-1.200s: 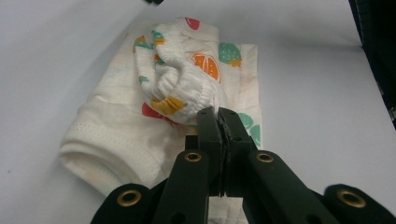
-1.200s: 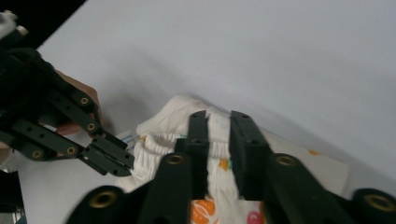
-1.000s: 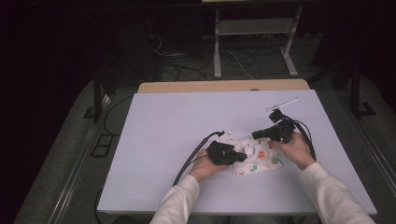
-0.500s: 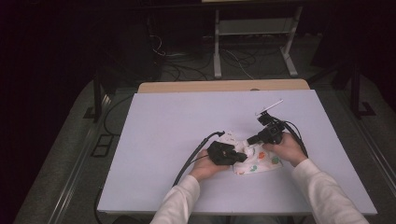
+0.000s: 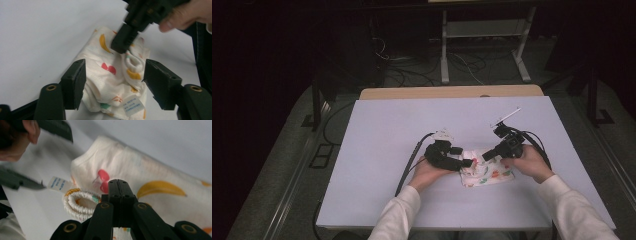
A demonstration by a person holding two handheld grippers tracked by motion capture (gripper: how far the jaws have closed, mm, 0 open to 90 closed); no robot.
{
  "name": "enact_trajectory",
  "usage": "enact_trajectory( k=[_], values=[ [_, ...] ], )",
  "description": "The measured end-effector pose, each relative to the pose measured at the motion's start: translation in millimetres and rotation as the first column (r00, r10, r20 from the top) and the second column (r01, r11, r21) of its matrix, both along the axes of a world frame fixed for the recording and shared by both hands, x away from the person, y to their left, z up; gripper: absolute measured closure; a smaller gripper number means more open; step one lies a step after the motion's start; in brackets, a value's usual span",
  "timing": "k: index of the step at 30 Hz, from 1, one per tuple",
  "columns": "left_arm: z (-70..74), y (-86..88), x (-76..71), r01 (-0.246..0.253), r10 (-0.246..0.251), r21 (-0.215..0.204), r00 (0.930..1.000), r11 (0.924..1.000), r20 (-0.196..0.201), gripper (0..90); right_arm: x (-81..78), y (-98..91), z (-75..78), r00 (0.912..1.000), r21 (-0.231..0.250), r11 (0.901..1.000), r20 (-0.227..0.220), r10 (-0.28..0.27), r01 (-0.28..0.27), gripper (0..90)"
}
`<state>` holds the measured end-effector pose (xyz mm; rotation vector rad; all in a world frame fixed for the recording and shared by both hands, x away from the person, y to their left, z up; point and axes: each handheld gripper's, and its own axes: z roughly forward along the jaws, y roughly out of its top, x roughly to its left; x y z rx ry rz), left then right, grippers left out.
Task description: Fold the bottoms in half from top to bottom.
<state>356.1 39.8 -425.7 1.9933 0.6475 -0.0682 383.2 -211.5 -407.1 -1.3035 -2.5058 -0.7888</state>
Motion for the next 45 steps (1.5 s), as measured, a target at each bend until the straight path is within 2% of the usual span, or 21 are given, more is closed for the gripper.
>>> enact_trajectory(
  k=[7,11,13,18,20,25,31,35,39,41,45],
  values=[
    [-1.1,0.5,2.3,-0.03,0.03,-0.01,0.9994,0.9995,-0.017,26.6,-21.0,-12.3,2.4,0.9999,0.026,0.9996,-0.008,-0.011,0.012,88.7],
    [-2.1,1.4,5.0,-0.06,0.058,-0.034,0.9971,0.9976,-0.049,21.3,-34.2,-19.5,3.3,0.9999,0.069,0.9975,-0.002,-0.017,0.017,88.7],
    [-3.1,2.0,7.0,-0.075,0.072,-0.041,0.995,0.9963,-0.069,18.9,-39.7,-21.0,3.0,0.9999,0.075,0.9971,0.005,-0.014,0.014,88.7],
    [-5.3,2.6,8.9,-0.088,0.085,-0.034,0.9924,0.9955,-0.089,14.2,-54.1,-23.2,0.0,0.9999,0.098,0.9951,0.001,-0.017,0.016,88.7],
    [-5.7,2.3,9.0,-0.088,0.084,-0.037,0.9921,0.9954,-0.093,13.7,-58.7,-22.8,-2.5,0.9999,0.093,0.9956,0.006,-0.01,0.009,88.7],
    [-6.8,1.7,10.1,-0.094,0.089,-0.042,0.9908,0.9947,-0.101,13.1,-63.9,-22.8,-11.7,1.0,0.092,0.9958,0.003,-0.002,0.002,88.7],
    [-8.4,3.3,13.0,-0.116,0.11,-0.044,0.987,0.9923,-0.118,11.6,-63.5,-24.7,-26.2,0.9998,0.078,0.997,0.022,-0.003,0.001,88.7],
    [-9.1,5.2,15.9,-0.146,0.137,-0.057,0.981,0.9877,-0.137,10.3,-64.9,-26.1,-28.0,0.9983,0.075,0.9972,0.058,-0.007,0.003,88.7],
    [-10.0,7.0,17.9,-0.155,0.146,-0.057,0.9785,0.9862,-0.146,10.4,-65.4,-27.8,-31.8,0.9981,0.089,0.9961,0.062,-0.01,0.005,88.0],
    [-10.5,7.2,18.4,-0.149,0.14,-0.054,0.979,0.9873,-0.148,10.4,-65.0,-28.9,-32.3,0.998,0.094,0.9956,0.062,-0.01,0.005,86.5],
    [-10.8,7.6,19.0,-0.149,0.141,-0.049,0.9793,0.9876,-0.146,10.4,-66.3,-30.5,-28.6,0.9947,0.118,0.993,0.102,-0.003,-0.009,76.9]
  ],
)
